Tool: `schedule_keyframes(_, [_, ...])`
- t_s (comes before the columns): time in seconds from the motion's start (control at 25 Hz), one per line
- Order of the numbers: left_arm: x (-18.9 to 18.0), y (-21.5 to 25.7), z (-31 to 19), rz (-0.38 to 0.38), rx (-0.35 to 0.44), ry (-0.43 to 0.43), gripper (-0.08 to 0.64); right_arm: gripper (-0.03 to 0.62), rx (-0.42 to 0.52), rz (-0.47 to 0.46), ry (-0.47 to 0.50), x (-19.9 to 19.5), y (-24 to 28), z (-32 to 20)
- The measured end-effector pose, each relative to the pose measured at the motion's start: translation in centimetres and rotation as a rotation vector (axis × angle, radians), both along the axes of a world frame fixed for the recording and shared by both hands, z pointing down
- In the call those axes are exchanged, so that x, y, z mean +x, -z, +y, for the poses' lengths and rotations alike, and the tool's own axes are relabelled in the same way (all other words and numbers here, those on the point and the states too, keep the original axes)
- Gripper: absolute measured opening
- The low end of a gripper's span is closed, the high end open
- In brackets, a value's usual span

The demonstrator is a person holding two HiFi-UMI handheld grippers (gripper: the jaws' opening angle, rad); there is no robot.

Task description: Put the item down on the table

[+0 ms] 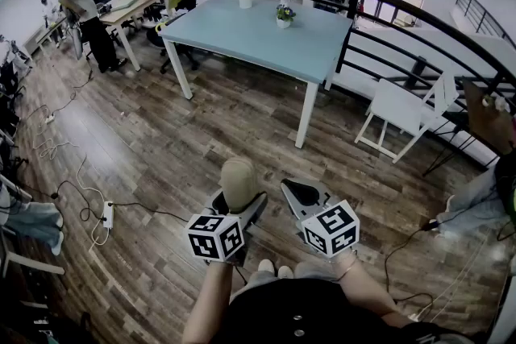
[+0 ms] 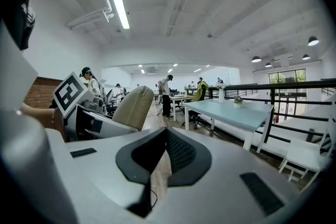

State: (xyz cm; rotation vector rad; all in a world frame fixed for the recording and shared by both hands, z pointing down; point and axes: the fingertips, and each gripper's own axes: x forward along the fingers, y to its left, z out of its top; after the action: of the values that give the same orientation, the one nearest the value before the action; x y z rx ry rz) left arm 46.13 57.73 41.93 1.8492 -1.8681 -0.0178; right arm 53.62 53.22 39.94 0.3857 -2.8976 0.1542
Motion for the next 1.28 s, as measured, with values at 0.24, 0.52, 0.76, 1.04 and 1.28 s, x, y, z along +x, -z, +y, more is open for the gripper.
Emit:
schedule_keyframes(0.24, [-0.7, -0.1, -0.2, 0.004, 0.001, 0.003, 0.394, 0.005, -0.005, 0.006, 0.016, -0.9, -0.2, 0.3])
schedule_keyframes(0.52, [-2.2, 0.4, -1.0, -0.004, 0.009, -0.021, 0.394, 0.006, 0.022, -0.033, -0.011, -2.7, 0.7, -0.6])
schedule_keyframes(0.76, [-3.9, 1.1, -1.4, -0.006, 0.034, -0.053, 0.394, 0.008, 0.020, -0.027, -0.030, -4.7, 0.7, -1.0])
schedule_keyframes(1.04, [-6.3, 0.0, -1.2, 0.017, 0.025, -0.056, 0.394, 0.008, 0.006, 0.014, -0.030, -7.0, -0.9, -1.2])
schedule_keyframes(1.28, [-9.7, -1.2, -1.7, 0.069, 0.025, 0.000, 0.394, 0.008, 0.032, 0.002, -0.022, -10.1, -0.1, -3.6])
